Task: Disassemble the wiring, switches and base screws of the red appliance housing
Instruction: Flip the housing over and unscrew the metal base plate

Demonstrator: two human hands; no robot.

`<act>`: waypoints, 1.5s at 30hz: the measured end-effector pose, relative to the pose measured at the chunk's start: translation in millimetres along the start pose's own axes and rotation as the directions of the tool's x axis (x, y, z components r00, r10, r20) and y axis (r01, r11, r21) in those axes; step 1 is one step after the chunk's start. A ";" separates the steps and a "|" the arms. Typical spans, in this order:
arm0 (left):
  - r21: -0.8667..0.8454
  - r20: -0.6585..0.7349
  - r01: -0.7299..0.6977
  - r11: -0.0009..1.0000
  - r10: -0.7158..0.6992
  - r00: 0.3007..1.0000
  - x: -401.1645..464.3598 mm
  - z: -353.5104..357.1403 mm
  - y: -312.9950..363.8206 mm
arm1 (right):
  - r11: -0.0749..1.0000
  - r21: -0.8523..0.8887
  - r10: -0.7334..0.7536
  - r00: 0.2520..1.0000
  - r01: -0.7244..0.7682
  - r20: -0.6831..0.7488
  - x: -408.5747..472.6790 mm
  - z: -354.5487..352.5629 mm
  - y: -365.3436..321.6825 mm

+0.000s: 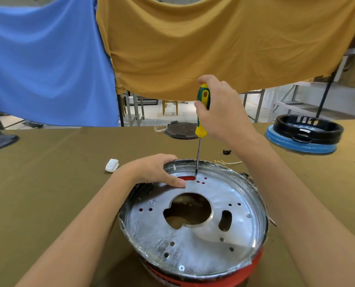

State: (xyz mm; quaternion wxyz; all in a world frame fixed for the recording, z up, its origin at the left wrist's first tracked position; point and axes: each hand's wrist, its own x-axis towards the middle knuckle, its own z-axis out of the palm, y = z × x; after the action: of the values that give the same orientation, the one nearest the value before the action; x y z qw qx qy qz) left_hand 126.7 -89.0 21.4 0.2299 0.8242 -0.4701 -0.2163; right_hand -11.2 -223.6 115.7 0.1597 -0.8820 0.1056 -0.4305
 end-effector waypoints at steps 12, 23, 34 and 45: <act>-0.018 0.007 -0.007 1.000 0.008 1.000 -1.9 0.3 0.3 | 0.999 0.034 -0.009 1.000 0.009 -0.020 -1.1 -2.2 -1.4; -0.024 0.002 -0.013 1.000 0.013 1.000 -2.4 0.1 1.9 | 0.999 0.034 -0.021 0.999 0.022 -0.034 -3.2 2.8 0.7; -0.033 0.004 -0.022 0.999 0.023 1.000 -3.1 0.2 2.1 | 0.996 0.089 -0.006 1.000 0.005 0.009 -3.3 0.1 -0.7; -0.023 -0.004 -0.013 1.000 0.013 1.000 -2.8 0.6 1.2 | 0.996 0.091 0.013 0.999 -0.011 -0.030 -0.8 -1.6 1.0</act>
State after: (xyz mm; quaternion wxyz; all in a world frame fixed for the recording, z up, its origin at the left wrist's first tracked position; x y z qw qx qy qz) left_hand 124.3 -87.2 22.0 0.2418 0.8187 -0.4727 -0.2187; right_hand -13.0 -224.5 115.7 0.2006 -0.8666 0.0936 -0.4472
